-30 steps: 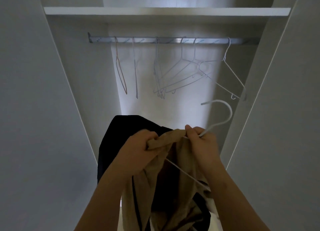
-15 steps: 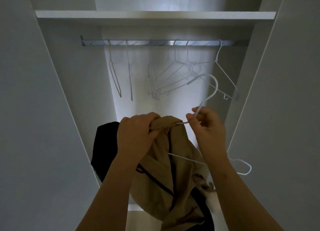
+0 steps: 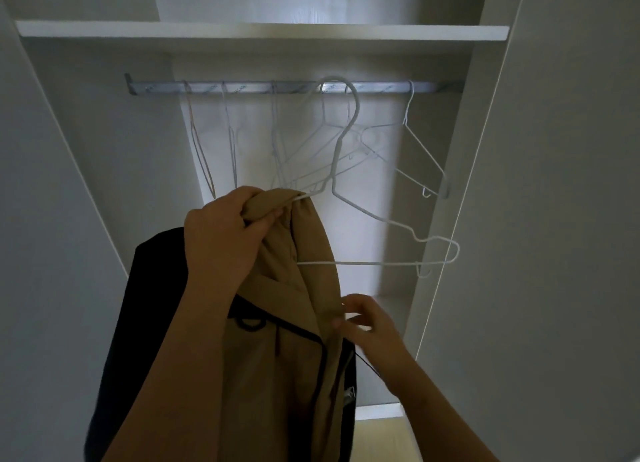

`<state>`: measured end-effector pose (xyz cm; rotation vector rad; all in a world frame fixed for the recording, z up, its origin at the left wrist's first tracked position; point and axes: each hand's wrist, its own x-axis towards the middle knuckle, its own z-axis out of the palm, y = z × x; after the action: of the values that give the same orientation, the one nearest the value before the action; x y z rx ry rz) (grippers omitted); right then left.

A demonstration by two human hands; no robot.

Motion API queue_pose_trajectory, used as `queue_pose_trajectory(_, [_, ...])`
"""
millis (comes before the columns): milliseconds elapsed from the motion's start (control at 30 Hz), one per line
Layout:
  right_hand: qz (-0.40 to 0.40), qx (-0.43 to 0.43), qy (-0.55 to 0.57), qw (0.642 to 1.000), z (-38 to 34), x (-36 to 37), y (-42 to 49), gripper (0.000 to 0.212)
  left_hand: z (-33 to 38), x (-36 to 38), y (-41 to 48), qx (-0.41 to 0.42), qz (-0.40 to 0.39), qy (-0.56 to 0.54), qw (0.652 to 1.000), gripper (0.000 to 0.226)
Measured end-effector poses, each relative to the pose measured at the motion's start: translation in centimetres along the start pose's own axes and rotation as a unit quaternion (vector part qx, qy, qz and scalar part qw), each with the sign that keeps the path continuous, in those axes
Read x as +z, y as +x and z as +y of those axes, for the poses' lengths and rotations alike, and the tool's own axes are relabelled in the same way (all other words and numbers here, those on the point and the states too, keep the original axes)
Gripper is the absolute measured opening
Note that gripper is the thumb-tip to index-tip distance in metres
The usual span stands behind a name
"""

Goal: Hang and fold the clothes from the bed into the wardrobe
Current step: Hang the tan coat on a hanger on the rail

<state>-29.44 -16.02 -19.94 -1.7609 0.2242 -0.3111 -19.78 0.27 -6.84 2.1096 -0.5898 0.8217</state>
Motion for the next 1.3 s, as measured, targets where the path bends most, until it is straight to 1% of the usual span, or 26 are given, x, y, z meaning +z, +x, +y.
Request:
queue_pose_trajectory(33, [-0.042,0.003,-0.023,0.999,0.2,0.5,0.4,0.029,0.0,-0.1,0.1,0.005,0.008,-0.005,1.000,0.029])
queue_pose_trajectory(67, [-0.061,0.004,-0.061,0.996,0.4,0.9,0.9,0.032,-0.1,-0.3,0.2,0.008,0.014,-0.013,1.000,0.028])
queue_pose_trajectory(133, [-0.055,-0.011,-0.175,0.983,0.8,1.3,1.7,0.022,-0.4,-1.0,0.2,0.009,0.018,-0.028,0.999,0.027])
queue_pose_trajectory(167, [-0.049,-0.019,-0.210,0.976,1.0,1.3,2.0,0.019,-0.6,-1.4,0.3,0.011,0.019,-0.030,0.999,0.026])
queue_pose_trajectory(233, [-0.054,-0.038,-0.201,0.977,1.4,1.0,2.4,0.017,-1.3,-2.3,0.5,0.020,0.015,-0.033,0.999,0.022])
queue_pose_trajectory(300, [-0.070,-0.041,-0.159,0.984,1.2,0.8,2.9,0.015,-2.2,-3.6,0.7,0.033,-0.006,-0.029,0.999,0.013])
queue_pose_trajectory(333, [-0.067,-0.036,-0.139,0.987,1.0,0.6,3.3,0.018,-2.7,-4.2,0.8,0.043,-0.018,-0.017,0.999,0.009])
queue_pose_trajectory(400, [-0.044,-0.030,-0.107,0.993,0.4,0.0,4.3,0.024,-3.7,-5.6,1.1,0.057,-0.041,0.003,0.998,0.011])
queue_pose_trajectory(433, [-0.034,-0.040,-0.111,0.992,0.1,-0.4,4.9,0.024,-4.1,-6.3,1.2,0.059,-0.052,0.002,0.997,0.012])
queue_pose_trajectory(533, [-0.048,-0.103,-0.162,0.980,-1.1,-2.0,6.0,0.021,-5.3,-8.1,1.6,0.061,-0.076,0.005,0.995,0.014])
queue_pose_trajectory(600, [-0.055,-0.140,-0.207,0.967,-1.9,-3.0,6.5,0.017,-5.9,-9.0,1.8,0.073,-0.098,0.016,0.992,0.021])
queue_pose_trajectory(667, [-0.045,-0.142,-0.269,0.951,-2.5,-3.7,7.1,0.015,-6.3,-9.4,2.0,0.089,-0.123,0.038,0.988,0.026])
queue_pose_trajectory(733, [-0.032,-0.145,-0.317,0.937,-3.1,-4.1,7.6,0.019,-6.6,-9.4,2.1,0.113,-0.147,0.073,0.980,0.016])
queue_pose_trajectory(800, [-0.020,-0.157,-0.349,0.924,-3.6,-4.3,7.7,0.021,-6.9,-9.2,2.1,0.142,-0.158,0.132,0.968,0.024])
queue_pose_trajectory(867, [-0.017,-0.166,-0.369,0.914,-4.0,-4.3,7.5,0.017,-7.3,-8.7,2.0,0.161,-0.147,0.198,0.956,0.029])
queue_pose_trajectory(933, [-0.008,-0.167,-0.379,0.910,-4.6,-4.0,7.1,0.015,-7.5,-8.2,1.7,0.163,-0.122,0.233,0.951,0.025])
queue_pose_trajectory(967, [0.001,-0.164,-0.380,0.910,-5.0,-3.8,6.9,0.017,-7.4,-7.9,1.5,0.161,-0.106,0.240,0.951,0.026])
queue_pose_trajectory(1067, [0.046,-0.146,-0.372,0.915,-6.2,-2.8,6.7,0.019,-6.6,-6.8,0.5,0.153,-0.073,0.255,0.952,0.043])
queue_pose_trajectory(1167, [0.097,-0.104,-0.321,0.936,-7.3,-1.5,6.5,0.017,-5.5,-5.0,-0.5,0.104,-0.039,0.218,0.970,0.034])
queue_pose_trajectory(1233, [0.117,-0.082,-0.275,0.951,-7.9,-0.5,6.0,0.018,-4.8,-3.6,-1.2,0.051,-0.042,0.189,0.980,0.028])
queue_pose_trajectory(1300, [0.123,-0.075,-0.234,0.961,-8.8,0.5,5.5,0.019,-4.2,-2.0,-2.1,0.034,-0.060,0.161,0.985,0.025])
